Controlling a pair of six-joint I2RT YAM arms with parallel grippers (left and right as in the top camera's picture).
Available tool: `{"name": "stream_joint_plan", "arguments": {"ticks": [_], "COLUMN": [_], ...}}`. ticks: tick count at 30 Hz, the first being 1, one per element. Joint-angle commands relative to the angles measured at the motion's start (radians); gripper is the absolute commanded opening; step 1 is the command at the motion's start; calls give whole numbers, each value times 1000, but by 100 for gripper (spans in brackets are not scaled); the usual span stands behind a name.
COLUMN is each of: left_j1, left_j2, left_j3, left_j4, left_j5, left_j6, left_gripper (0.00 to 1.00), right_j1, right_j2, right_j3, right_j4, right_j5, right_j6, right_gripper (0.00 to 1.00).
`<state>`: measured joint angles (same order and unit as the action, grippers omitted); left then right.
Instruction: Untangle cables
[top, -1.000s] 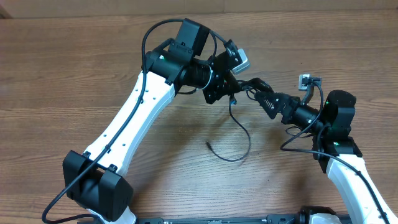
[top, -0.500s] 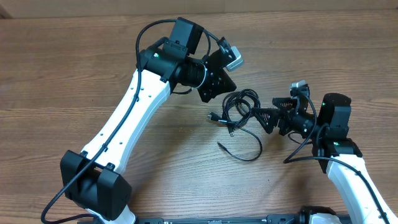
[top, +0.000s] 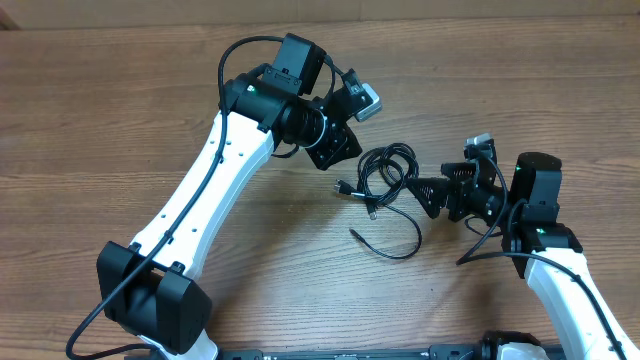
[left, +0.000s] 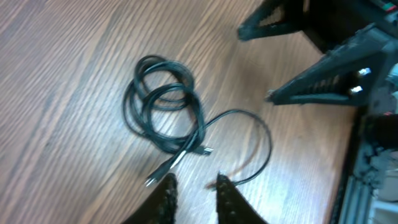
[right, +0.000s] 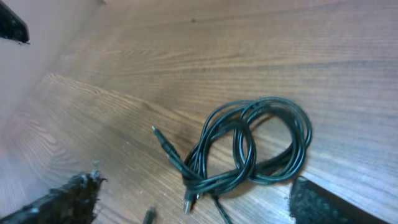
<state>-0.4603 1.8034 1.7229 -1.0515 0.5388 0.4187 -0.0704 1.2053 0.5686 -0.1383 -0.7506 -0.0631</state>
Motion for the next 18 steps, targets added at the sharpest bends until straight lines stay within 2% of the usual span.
{"name": "stream_joint_plan", "arguments": {"ticks": [1, 3, 5, 6, 7, 8, 18], "left_j1": [3, 3, 3, 3, 2, 2, 2], "left_j2": [8, 9, 11, 11, 13, 14, 29], "left_j3": [13, 13, 13, 13, 13, 13, 13], "left_j4": [6, 16, 24, 31, 33, 36, 37], "left_j5": [-81, -99, -104, -104, -103, -103, -104], "left_j6": [0, -1, 0, 0, 0, 0, 0], "left_gripper": [32, 54, 59, 69, 80, 100, 100], "right_j1": [4, 4, 4, 6, 10, 14, 141], "right_j2": [-4, -2, 4, 12, 18, 26, 213], "right_j3": [9, 9, 9, 9, 9, 9, 9], "right_j4": [-26, -40, -37, -26, -18, -6, 199], "right_j5": [9, 8, 7, 5, 3, 2, 69], "right_j6": [74, 141, 183, 198, 198, 198, 198], "right_gripper": [93, 91, 90, 90, 89, 89, 89]}}
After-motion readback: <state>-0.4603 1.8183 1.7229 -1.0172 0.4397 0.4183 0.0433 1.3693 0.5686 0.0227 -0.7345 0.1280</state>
